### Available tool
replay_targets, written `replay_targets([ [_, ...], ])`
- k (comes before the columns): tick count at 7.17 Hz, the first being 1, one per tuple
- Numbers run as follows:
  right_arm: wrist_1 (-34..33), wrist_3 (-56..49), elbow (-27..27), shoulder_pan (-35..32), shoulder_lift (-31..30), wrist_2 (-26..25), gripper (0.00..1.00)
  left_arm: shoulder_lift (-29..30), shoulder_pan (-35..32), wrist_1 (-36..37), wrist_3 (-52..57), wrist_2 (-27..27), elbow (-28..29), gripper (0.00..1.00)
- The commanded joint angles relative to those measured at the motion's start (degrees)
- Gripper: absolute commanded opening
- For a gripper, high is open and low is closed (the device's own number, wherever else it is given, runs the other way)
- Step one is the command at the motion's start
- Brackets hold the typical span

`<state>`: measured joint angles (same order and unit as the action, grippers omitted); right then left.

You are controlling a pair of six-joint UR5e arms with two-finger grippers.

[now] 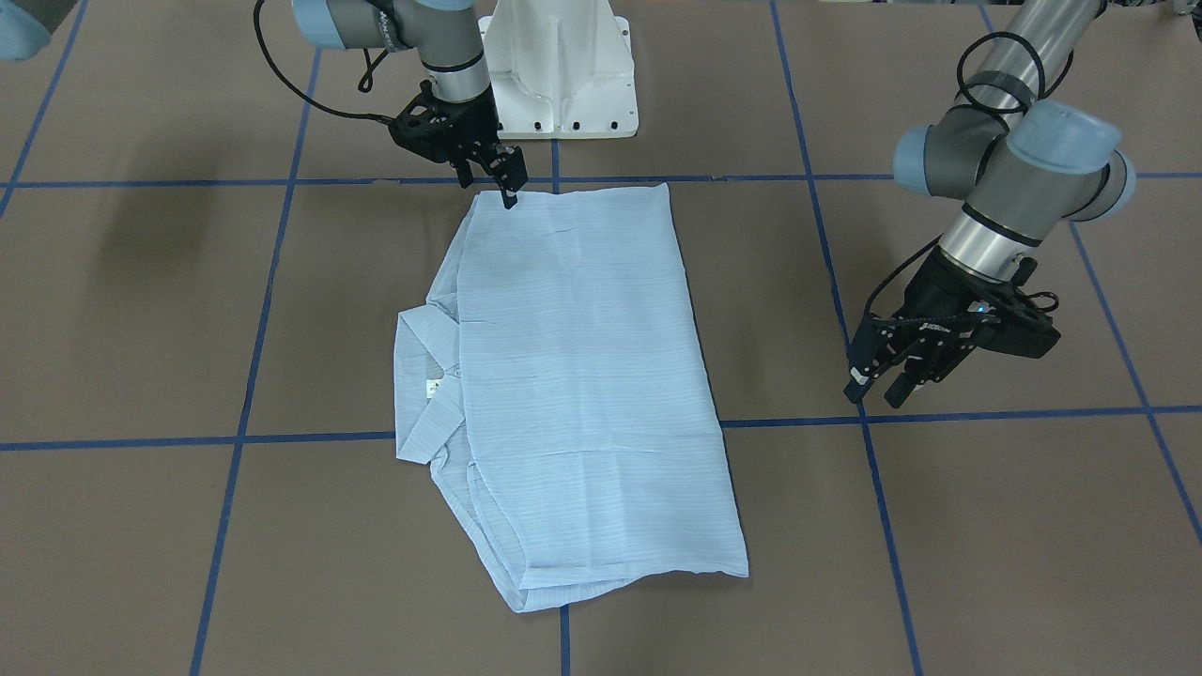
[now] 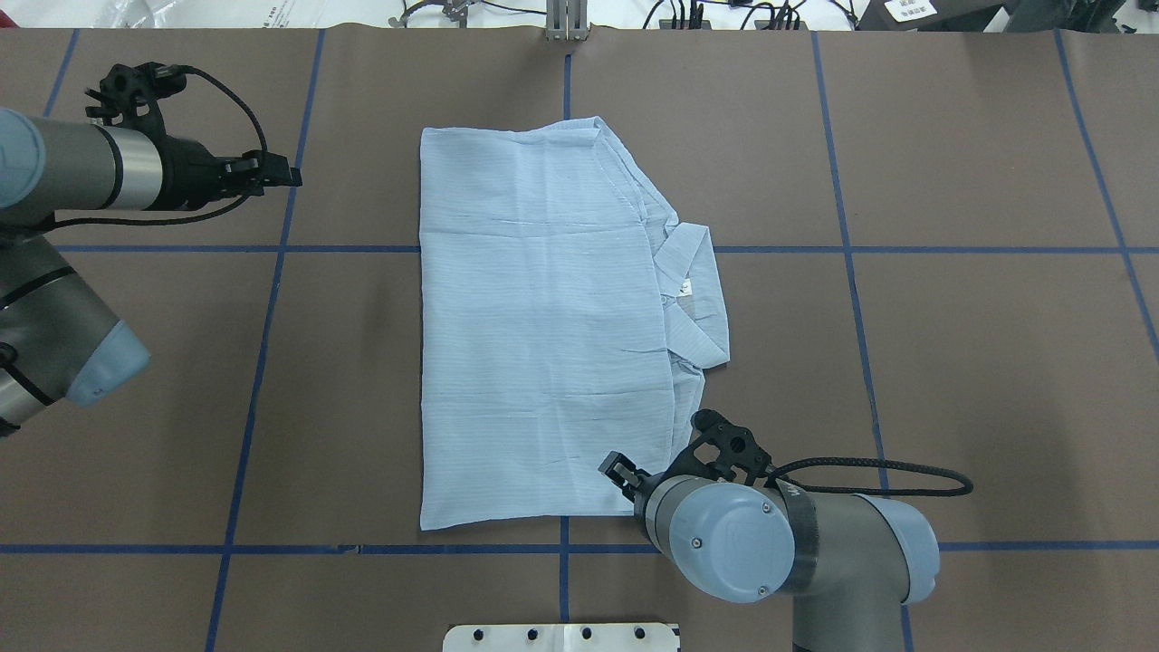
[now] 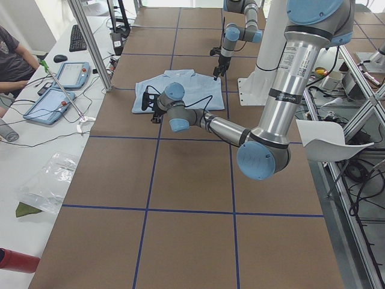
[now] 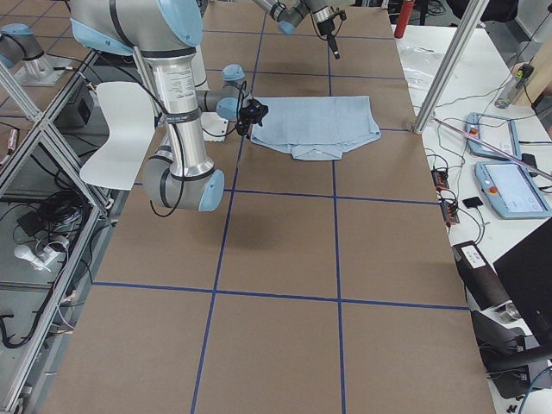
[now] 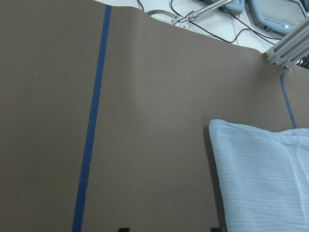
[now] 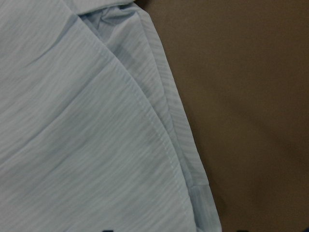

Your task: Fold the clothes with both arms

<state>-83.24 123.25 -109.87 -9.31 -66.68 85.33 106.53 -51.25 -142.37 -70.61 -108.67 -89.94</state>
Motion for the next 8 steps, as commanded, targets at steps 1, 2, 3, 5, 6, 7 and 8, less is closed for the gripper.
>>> replay_targets([
  [1,0.0,0.8,0.8,-1.2,0.1,0.0,0.8,-0.3,-0.1,0.1,-0.2,0.0,-0.8,0.64],
  [2,0.3,0.8,1.7,-1.3,0.1,0.0,0.8,-0.3,-0.1,0.1,-0.2,0.0,-0.9,0.64],
  [3,0.3,0.8,1.8,-1.2,0.2,0.0,0.79,-0.3,-0.1,0.1,-0.2,0.0,-1.1,0.64],
  [5,0.2,0.8,1.9,-1.1,0.2,0.0,0.75,-0.3,-0.1,0.1,-0.2,0.0,-1.1,0.64],
  [6,0.2,0.8,1.9,-1.1,0.2,0.0,0.71,-0.3,-0.1,0.1,-0.2,0.0,-1.1,0.64],
  [7,0.2,0.8,2.0,-1.1,0.3,0.0,0.7,-0.4,-0.1,0.1,-0.2,0.0,-1.1,0.64],
  [8,0.2,0.8,2.1,-1.1,0.7,0.0,0.68,-0.4,-0.1,0.1,-0.2,0.0,-1.1,0.64],
])
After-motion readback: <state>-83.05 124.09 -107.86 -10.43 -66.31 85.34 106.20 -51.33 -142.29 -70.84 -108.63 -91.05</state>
